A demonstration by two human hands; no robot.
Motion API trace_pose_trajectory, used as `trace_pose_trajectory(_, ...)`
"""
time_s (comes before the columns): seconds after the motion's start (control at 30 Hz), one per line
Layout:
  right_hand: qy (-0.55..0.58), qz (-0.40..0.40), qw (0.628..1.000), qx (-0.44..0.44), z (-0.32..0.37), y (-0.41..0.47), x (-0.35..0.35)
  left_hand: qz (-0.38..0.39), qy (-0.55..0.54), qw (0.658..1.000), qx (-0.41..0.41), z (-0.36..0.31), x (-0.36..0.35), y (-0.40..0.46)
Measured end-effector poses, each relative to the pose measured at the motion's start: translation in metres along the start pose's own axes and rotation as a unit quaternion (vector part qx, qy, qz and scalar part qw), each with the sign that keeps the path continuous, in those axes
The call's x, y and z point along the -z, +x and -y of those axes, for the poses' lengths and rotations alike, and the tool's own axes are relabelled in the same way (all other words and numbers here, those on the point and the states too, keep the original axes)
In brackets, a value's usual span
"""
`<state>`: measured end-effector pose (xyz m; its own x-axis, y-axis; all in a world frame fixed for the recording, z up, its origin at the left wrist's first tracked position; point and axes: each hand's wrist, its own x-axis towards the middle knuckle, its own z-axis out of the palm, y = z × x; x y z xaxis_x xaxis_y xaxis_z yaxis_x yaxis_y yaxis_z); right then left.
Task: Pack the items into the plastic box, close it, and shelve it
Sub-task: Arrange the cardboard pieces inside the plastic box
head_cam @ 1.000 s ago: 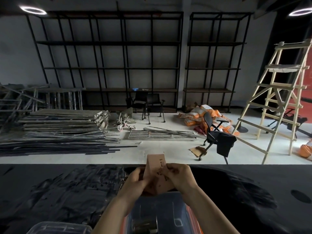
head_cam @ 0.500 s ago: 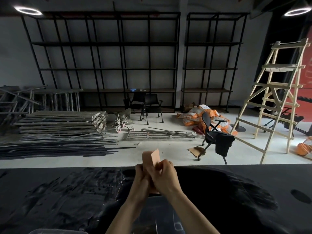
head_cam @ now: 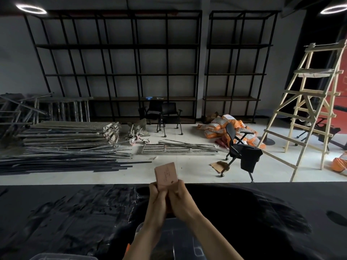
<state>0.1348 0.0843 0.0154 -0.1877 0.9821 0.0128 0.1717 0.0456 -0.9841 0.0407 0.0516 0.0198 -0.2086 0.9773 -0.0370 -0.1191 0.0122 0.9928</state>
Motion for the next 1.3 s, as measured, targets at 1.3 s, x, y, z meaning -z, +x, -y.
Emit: trace_pose_trajectory(1.3,-0.2,-0.016,0.977,-0.066,-0.017,-0.024,0.023,-0.028,0.227,0.972,0.059,0.011,-0.004,0.009)
